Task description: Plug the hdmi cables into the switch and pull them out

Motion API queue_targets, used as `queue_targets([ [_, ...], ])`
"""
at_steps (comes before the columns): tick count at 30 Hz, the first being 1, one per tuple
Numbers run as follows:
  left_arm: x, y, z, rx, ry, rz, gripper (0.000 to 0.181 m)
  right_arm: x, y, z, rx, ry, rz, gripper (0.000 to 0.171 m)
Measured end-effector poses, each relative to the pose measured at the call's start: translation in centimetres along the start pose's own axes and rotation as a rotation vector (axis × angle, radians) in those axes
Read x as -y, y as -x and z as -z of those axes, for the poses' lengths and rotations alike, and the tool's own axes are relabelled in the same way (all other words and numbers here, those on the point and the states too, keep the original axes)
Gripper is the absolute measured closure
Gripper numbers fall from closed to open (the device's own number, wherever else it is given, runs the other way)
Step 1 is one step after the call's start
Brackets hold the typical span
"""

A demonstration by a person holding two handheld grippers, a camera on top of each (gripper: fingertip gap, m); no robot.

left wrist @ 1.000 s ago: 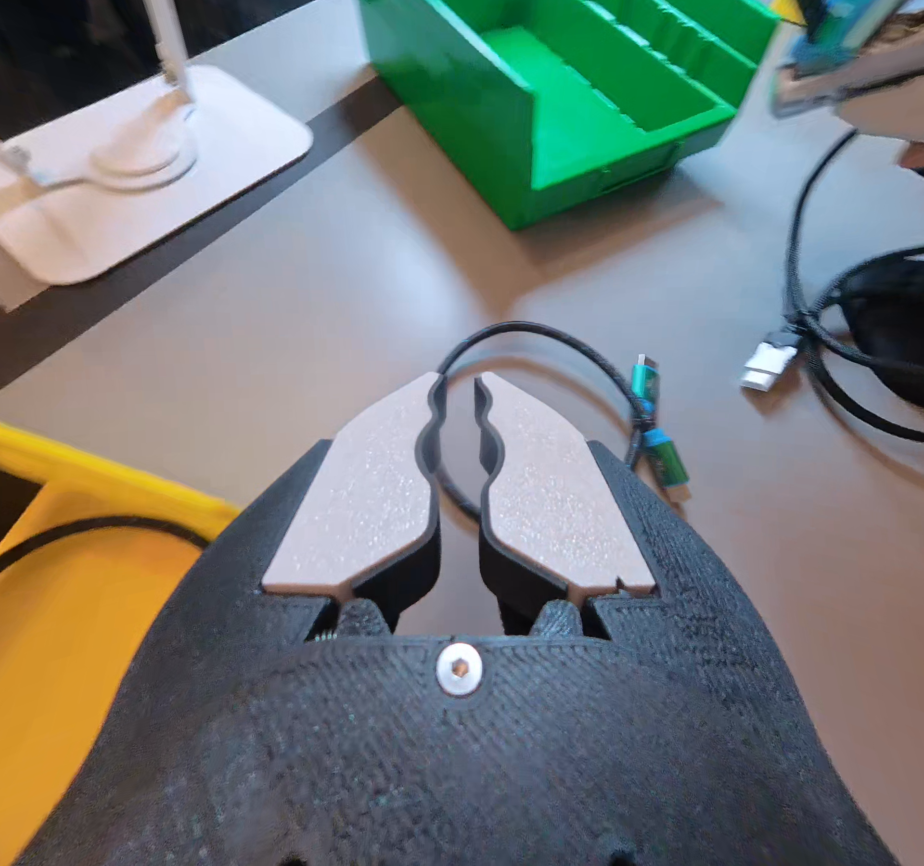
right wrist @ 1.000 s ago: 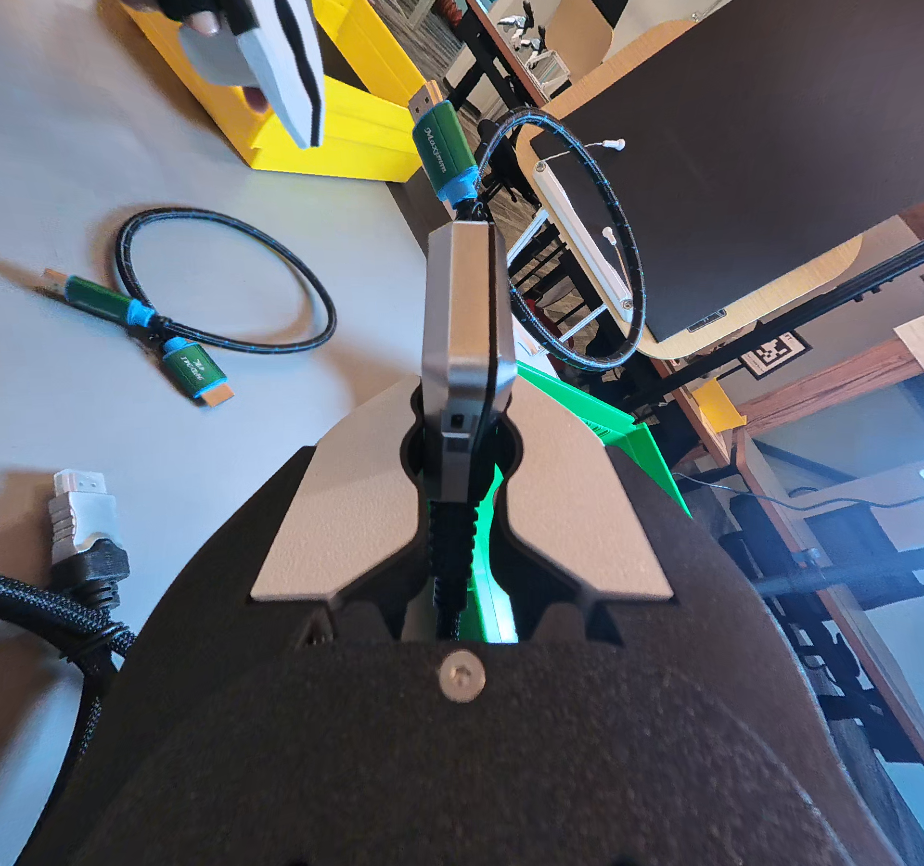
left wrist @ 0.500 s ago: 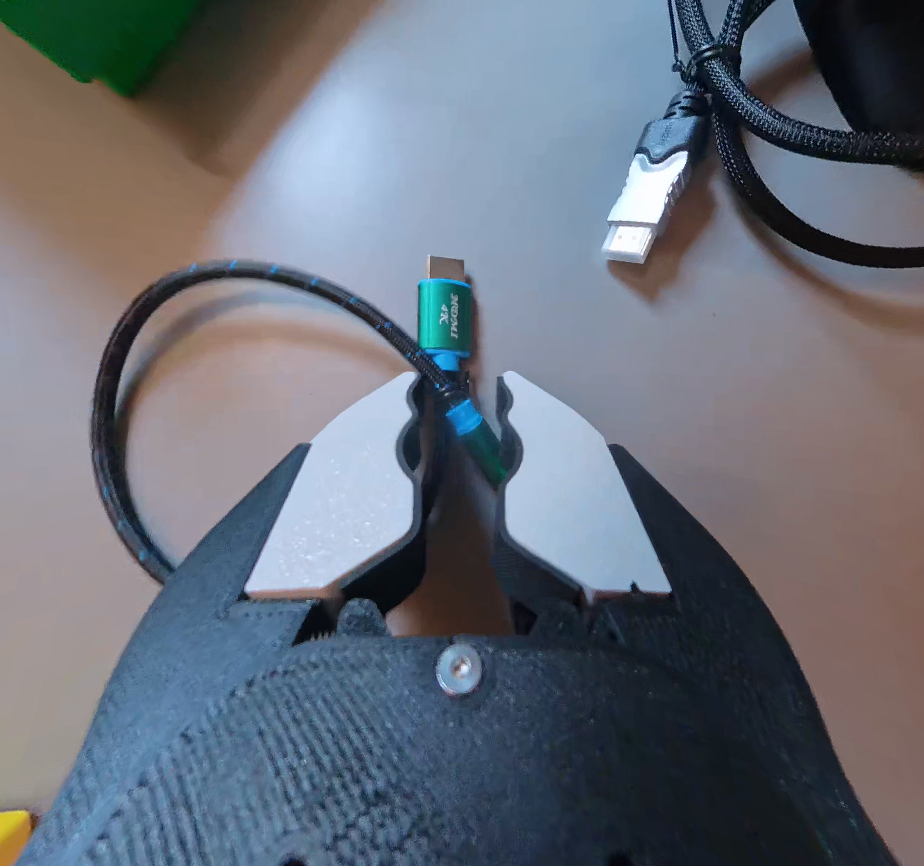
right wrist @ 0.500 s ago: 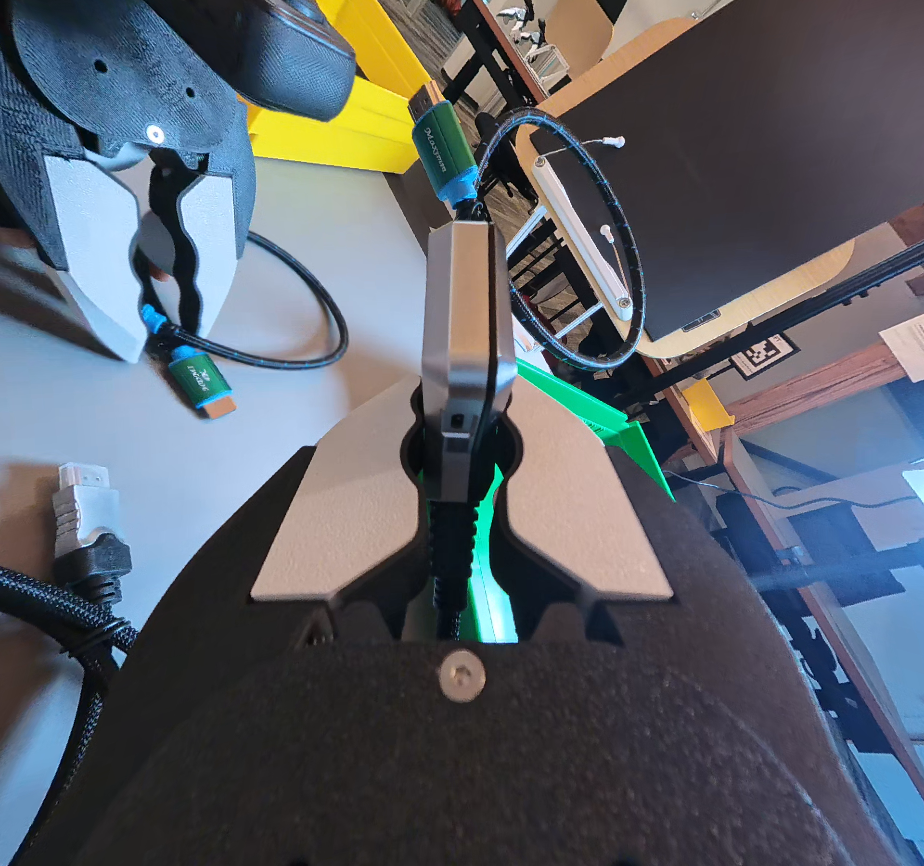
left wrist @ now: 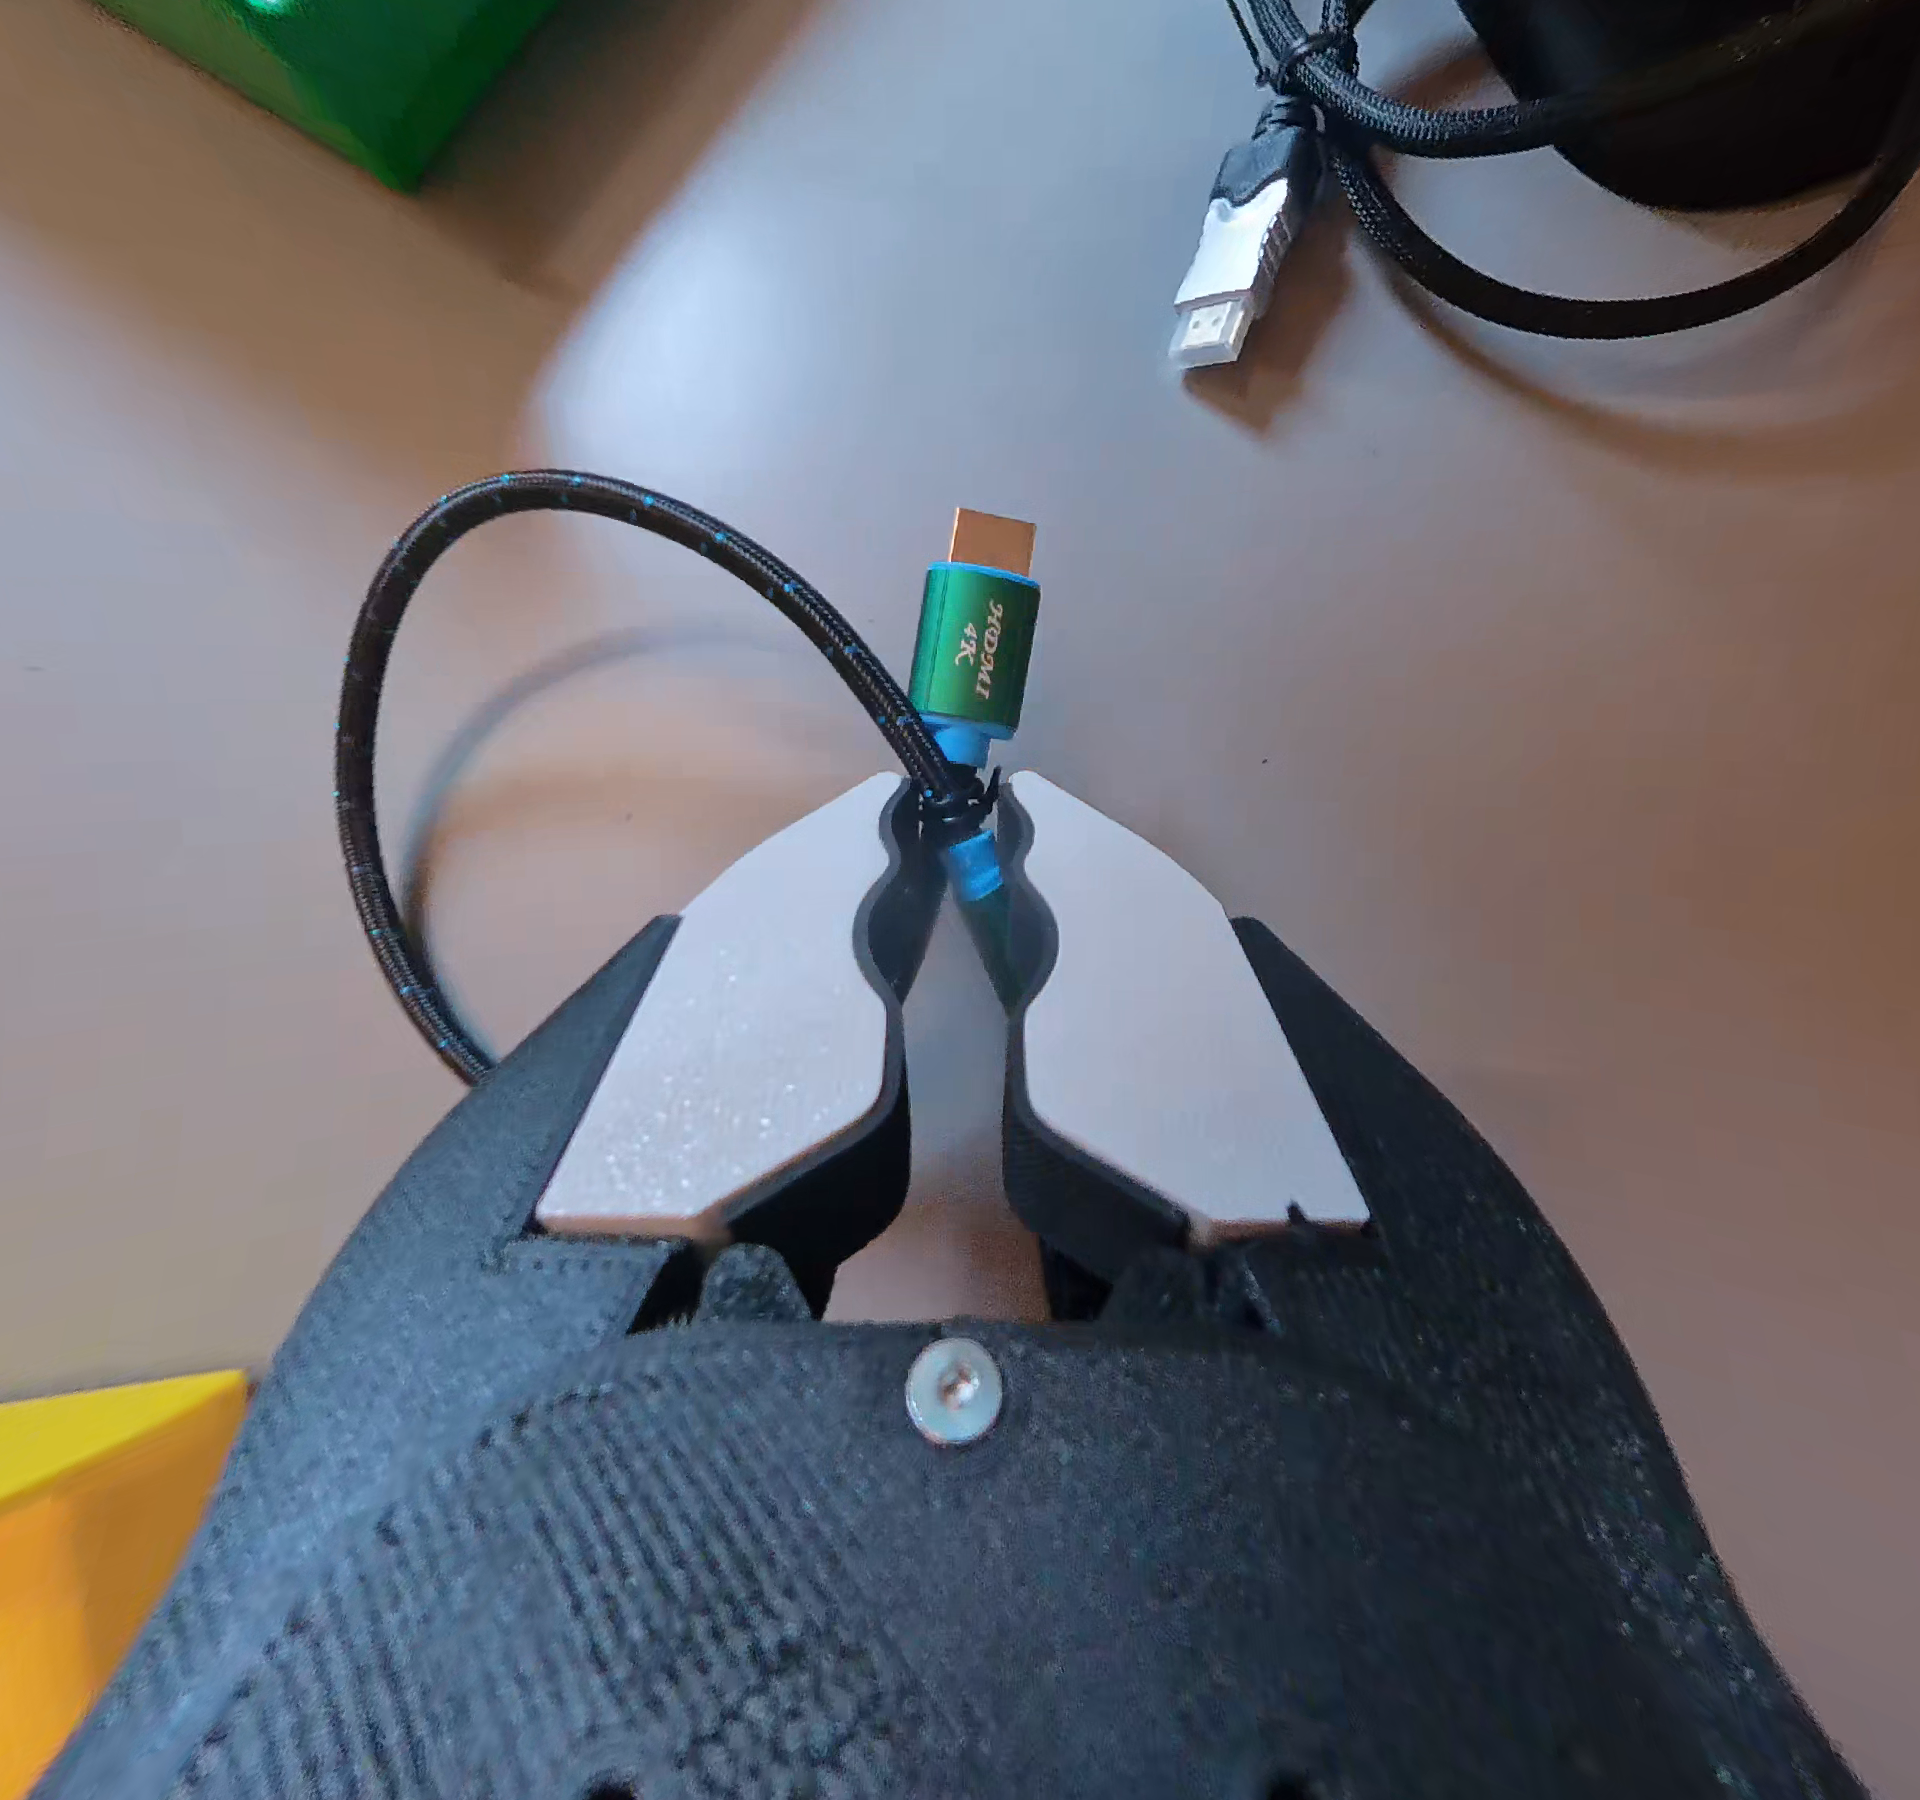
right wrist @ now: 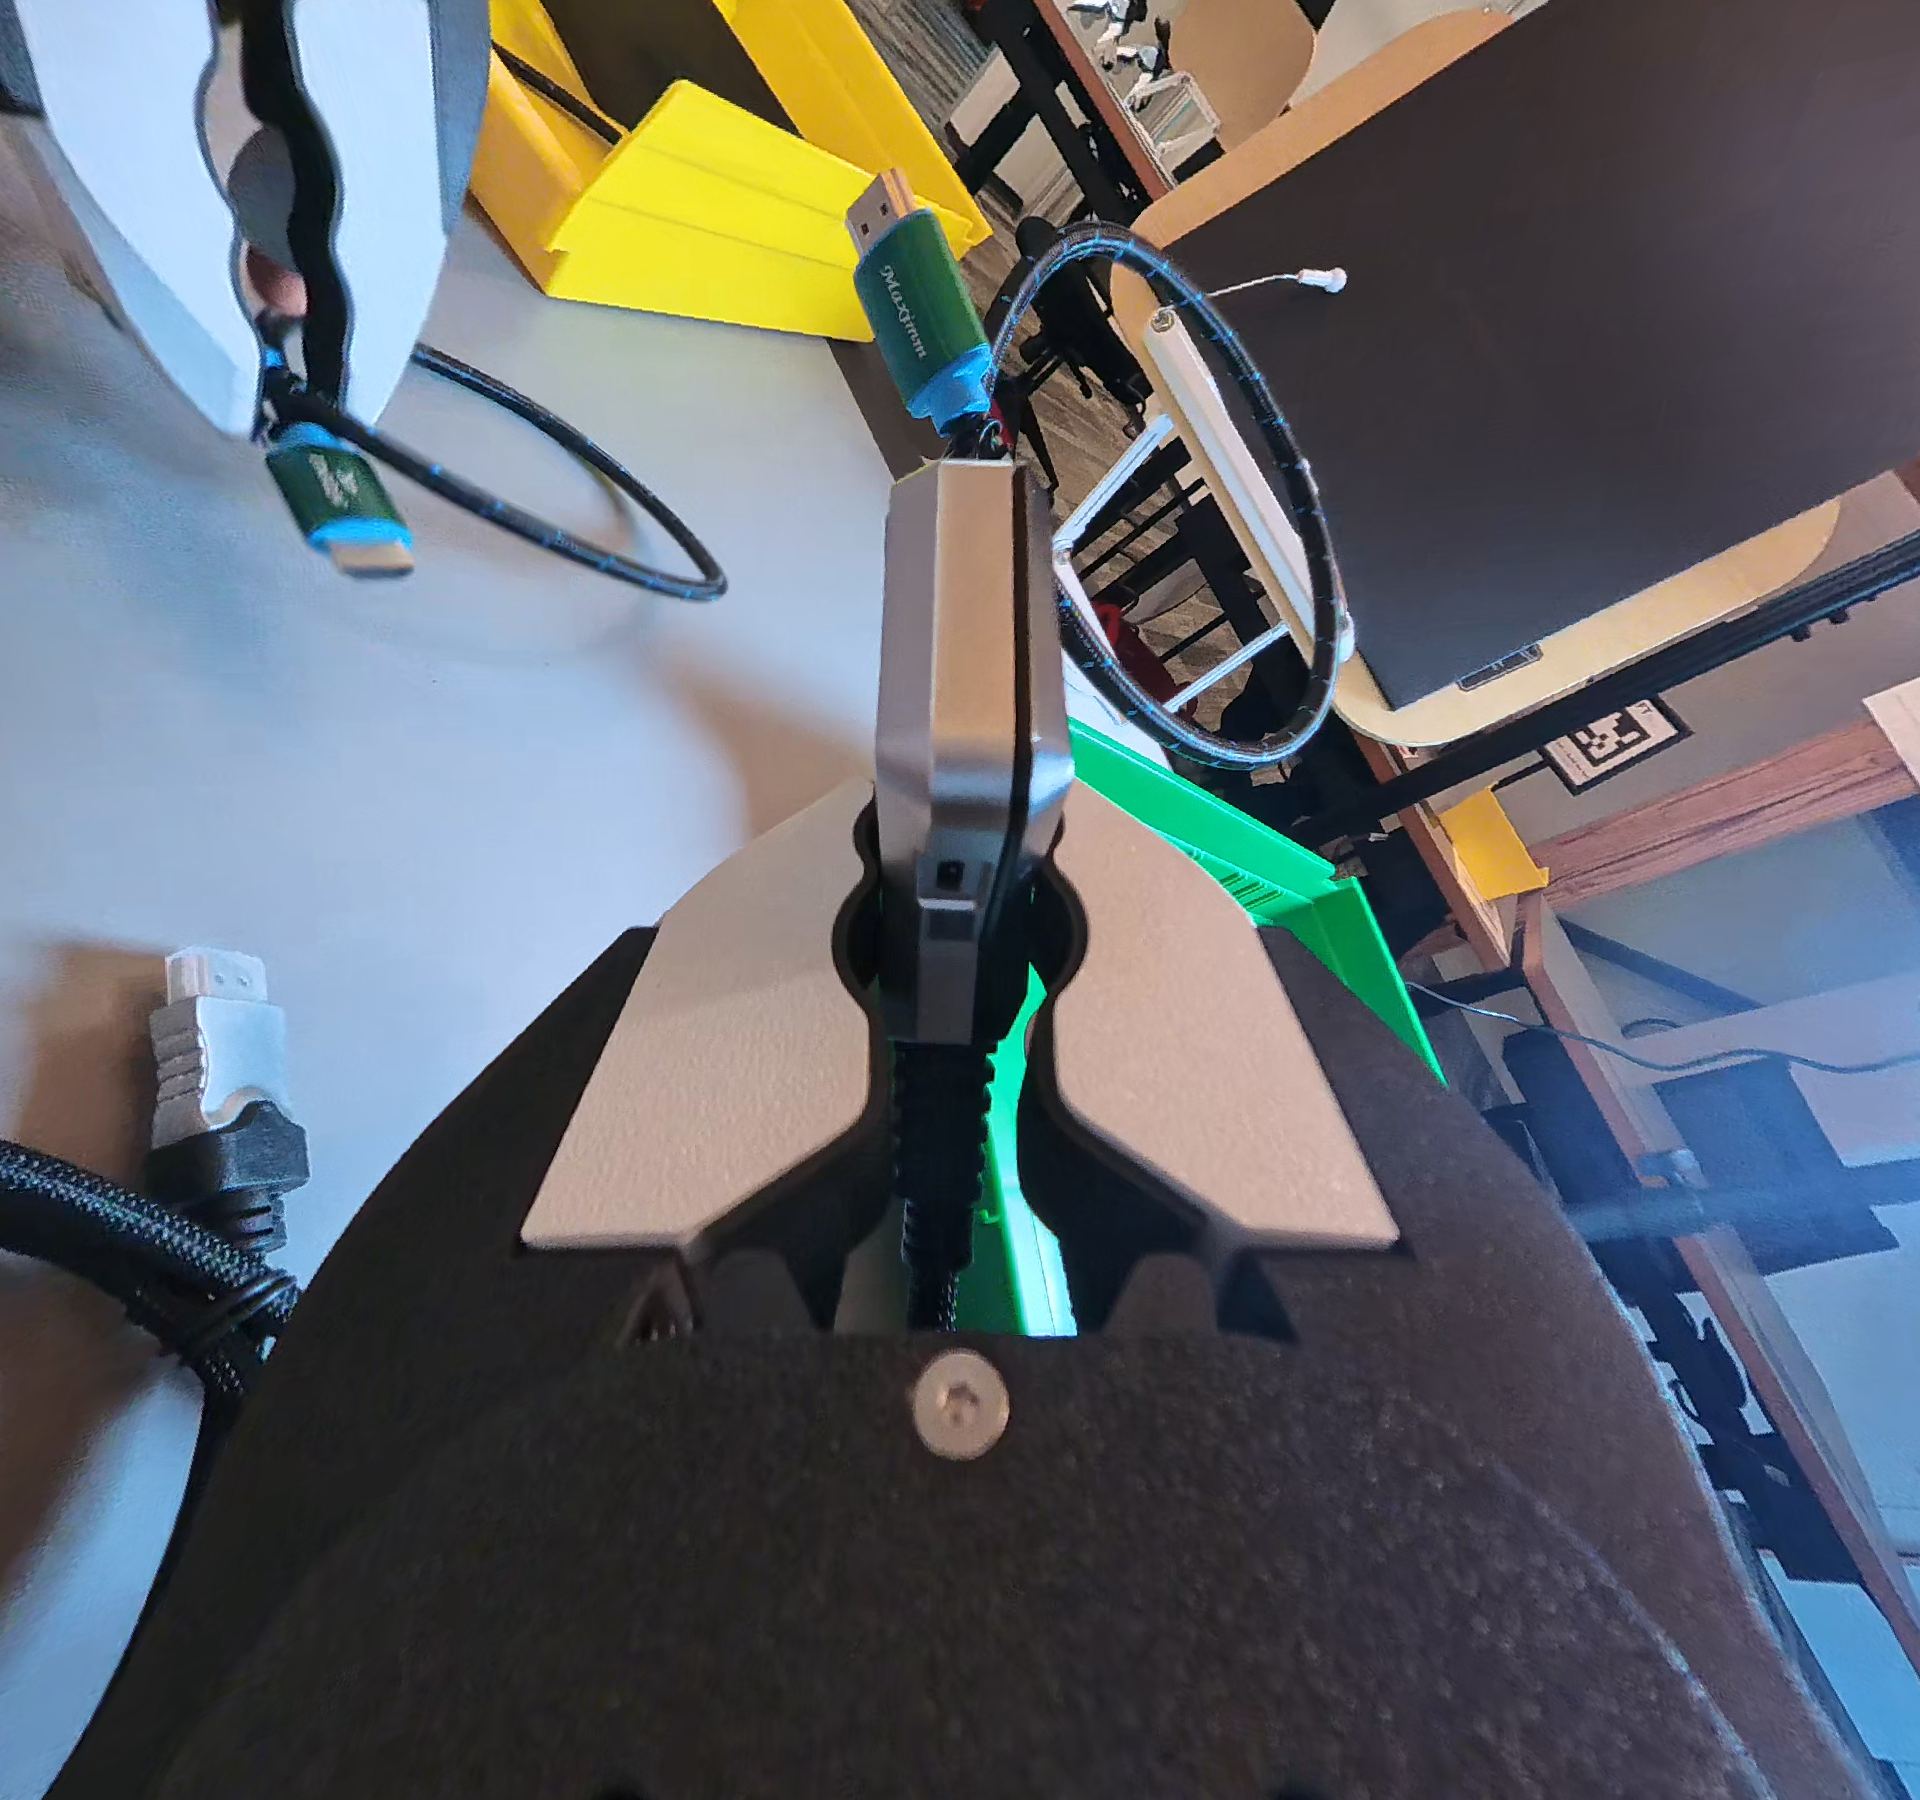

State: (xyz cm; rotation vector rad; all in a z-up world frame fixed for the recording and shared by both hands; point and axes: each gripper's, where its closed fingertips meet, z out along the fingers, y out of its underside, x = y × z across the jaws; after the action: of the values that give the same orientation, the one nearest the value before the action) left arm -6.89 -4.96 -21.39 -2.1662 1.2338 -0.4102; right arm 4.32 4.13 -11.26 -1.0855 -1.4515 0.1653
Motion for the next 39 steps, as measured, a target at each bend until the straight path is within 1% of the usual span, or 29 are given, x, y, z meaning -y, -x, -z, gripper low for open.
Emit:
queue_targets([
  [1,0.0,0.1,0.4,0.009,-0.006,-0.006,0.167,0.0,0.1,-0.1,0.002,0.002,0.001,0.147],
  [6,0.5,0.8,2.2,0.075,-0.062,-0.022,0.167,-0.1,0.3,-0.2,0.005,0.007,0.008,0.147],
  [9,1.2,1.1,3.1,0.079,-0.125,0.012,0.167,-0.1,0.2,-0.2,0.004,0.006,0.005,0.148],
  [12,1.2,1.9,3.4,0.086,-0.155,0.091,0.167,-0.1,0.2,-0.2,0.004,0.006,0.003,0.148],
  [14,0.7,2.4,3.1,0.097,-0.141,0.140,0.167,-0.1,0.3,-0.3,0.007,0.008,0.006,0.148],
  [16,-0.1,2.4,2.2,0.096,-0.093,0.172,0.167,-0.1,0.4,-0.4,0.010,0.010,0.010,0.148],
  [20,-1.5,1.8,-0.3,0.094,0.012,0.135,0.167,-0.1,0.5,-0.4,0.013,0.012,0.012,0.148],
  [22,-1.2,1.5,-0.7,0.088,0.002,0.117,0.167,-0.1,0.5,-0.3,0.011,0.009,0.010,0.148],
  [24,-0.5,1.3,-0.4,0.073,-0.040,0.112,0.167,-0.1,0.4,-0.3,0.011,0.007,0.007,0.148],
  [28,-0.4,1.9,0.8,0.089,-0.072,0.069,0.156,-0.2,0.5,-0.4,0.016,0.009,0.008,0.147],
  [32,-2.4,4.0,2.2,0.173,-0.017,-0.009,0.153,-0.2,0.7,-0.5,0.022,0.011,0.009,0.148],
  [37,-5.4,5.0,2.0,0.196,0.103,-0.076,0.149,-0.3,0.8,-0.5,0.026,0.016,0.010,0.147],
  [39,-5.7,5.0,2.0,0.199,0.117,-0.090,0.150,-0.3,0.7,-0.5,0.026,0.014,0.008,0.148],
])
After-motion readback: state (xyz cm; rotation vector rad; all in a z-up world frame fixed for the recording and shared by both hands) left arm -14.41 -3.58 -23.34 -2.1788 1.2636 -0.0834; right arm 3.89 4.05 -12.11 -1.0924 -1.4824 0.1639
